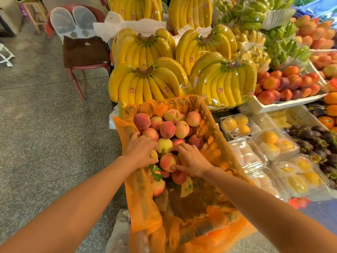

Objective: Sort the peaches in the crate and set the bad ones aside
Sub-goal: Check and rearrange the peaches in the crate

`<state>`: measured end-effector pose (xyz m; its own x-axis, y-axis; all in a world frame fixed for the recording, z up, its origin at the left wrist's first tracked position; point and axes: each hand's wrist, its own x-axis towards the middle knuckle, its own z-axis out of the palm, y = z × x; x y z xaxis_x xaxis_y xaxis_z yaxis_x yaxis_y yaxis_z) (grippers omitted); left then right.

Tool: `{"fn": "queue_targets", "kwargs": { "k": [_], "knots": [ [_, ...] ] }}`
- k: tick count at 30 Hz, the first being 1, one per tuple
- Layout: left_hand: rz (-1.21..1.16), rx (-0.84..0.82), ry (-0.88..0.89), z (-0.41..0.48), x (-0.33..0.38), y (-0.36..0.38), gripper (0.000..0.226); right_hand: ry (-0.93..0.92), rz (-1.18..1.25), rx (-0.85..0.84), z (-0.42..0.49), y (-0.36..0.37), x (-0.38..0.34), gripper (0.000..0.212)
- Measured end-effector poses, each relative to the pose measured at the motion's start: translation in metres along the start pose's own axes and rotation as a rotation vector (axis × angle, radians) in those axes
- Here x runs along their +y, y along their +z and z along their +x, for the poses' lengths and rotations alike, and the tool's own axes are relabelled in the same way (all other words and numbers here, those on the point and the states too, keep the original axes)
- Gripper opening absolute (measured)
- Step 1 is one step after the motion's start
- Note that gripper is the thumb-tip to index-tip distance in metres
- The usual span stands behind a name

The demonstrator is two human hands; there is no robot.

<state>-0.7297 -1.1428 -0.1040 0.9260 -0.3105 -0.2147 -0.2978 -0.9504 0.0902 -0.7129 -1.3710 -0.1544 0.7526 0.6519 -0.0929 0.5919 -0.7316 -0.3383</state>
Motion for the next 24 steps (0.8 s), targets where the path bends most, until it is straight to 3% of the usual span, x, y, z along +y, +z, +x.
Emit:
{"fn": "queue_targets", "kwargs": {
  "k": [6, 10, 18, 24],
  "knots": [
    [-0.006, 0.097, -0.007, -0.003, 0.006, 0.001, 0.036, 0.015, 0.061, 0.044, -0.008, -0.021, 0.000, 0.052],
    [0.059, 0.170, -0.029, -0.010, 0.008, 0.002, 0.046, 0.063, -0.008, 0.076, -0.013, -0.026, 0.005, 0.049],
    [0.187, 0.022, -0.094, -0.019, 0.014, 0.000, 0.061, 0.118, -0.116, -0.109, -0.018, -0.008, 0.006, 0.058],
    [0.137, 0.083, -0.089, -0.021, 0.014, 0.004, 0.050, 0.140, -0.092, -0.118, -0.018, -0.012, 0.001, 0.054]
  ]
}}
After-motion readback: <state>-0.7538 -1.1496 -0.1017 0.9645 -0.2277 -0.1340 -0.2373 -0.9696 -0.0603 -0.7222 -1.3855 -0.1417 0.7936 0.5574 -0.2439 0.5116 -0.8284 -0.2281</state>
